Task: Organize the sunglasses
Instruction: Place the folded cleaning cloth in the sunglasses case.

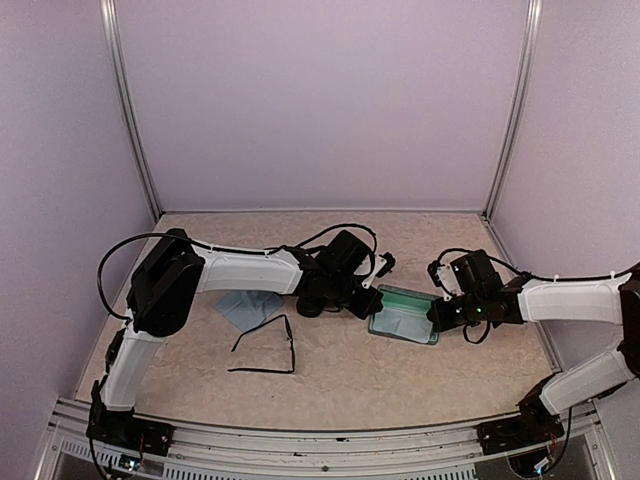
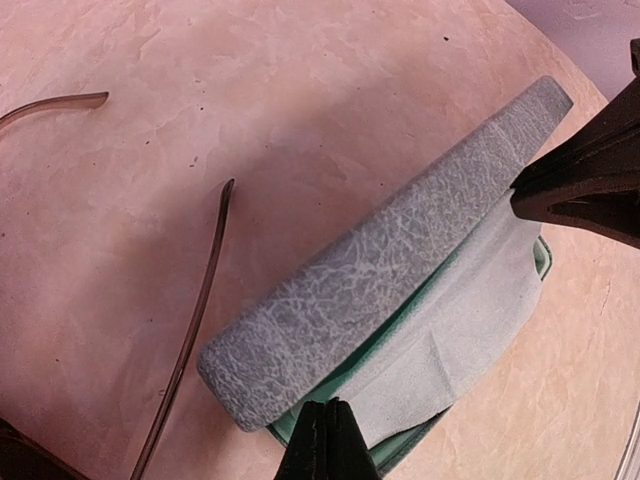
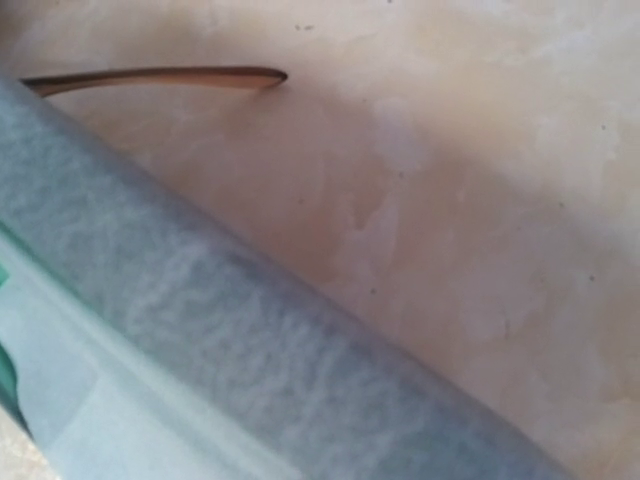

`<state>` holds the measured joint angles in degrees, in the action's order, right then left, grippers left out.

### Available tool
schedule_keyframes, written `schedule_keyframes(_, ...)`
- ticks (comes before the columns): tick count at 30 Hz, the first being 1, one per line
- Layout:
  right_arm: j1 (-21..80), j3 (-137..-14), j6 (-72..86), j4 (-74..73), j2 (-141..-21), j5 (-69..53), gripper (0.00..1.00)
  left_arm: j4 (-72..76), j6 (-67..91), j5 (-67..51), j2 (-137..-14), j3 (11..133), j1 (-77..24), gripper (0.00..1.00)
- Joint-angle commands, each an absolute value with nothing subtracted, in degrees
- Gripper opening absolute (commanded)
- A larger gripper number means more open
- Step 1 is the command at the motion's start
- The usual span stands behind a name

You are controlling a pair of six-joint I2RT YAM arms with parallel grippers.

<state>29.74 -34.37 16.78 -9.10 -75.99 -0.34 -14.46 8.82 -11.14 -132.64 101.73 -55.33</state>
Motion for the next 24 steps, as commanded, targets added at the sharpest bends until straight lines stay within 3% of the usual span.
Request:
schedule_keyframes(1, 28.75, -35.76, 16.02, -9.84, -76.86, 1.51, 0.0, -13.91, 9.32, -10.29, -133.68, 103.14, -55.15, 0.0)
schedule_keyframes(24, 28.74, -35.97, 16.75, -9.81, -77.39, 1.22, 0.0, -13.49, 9.4, -9.91, -133.79, 103.14, -55.3, 0.0)
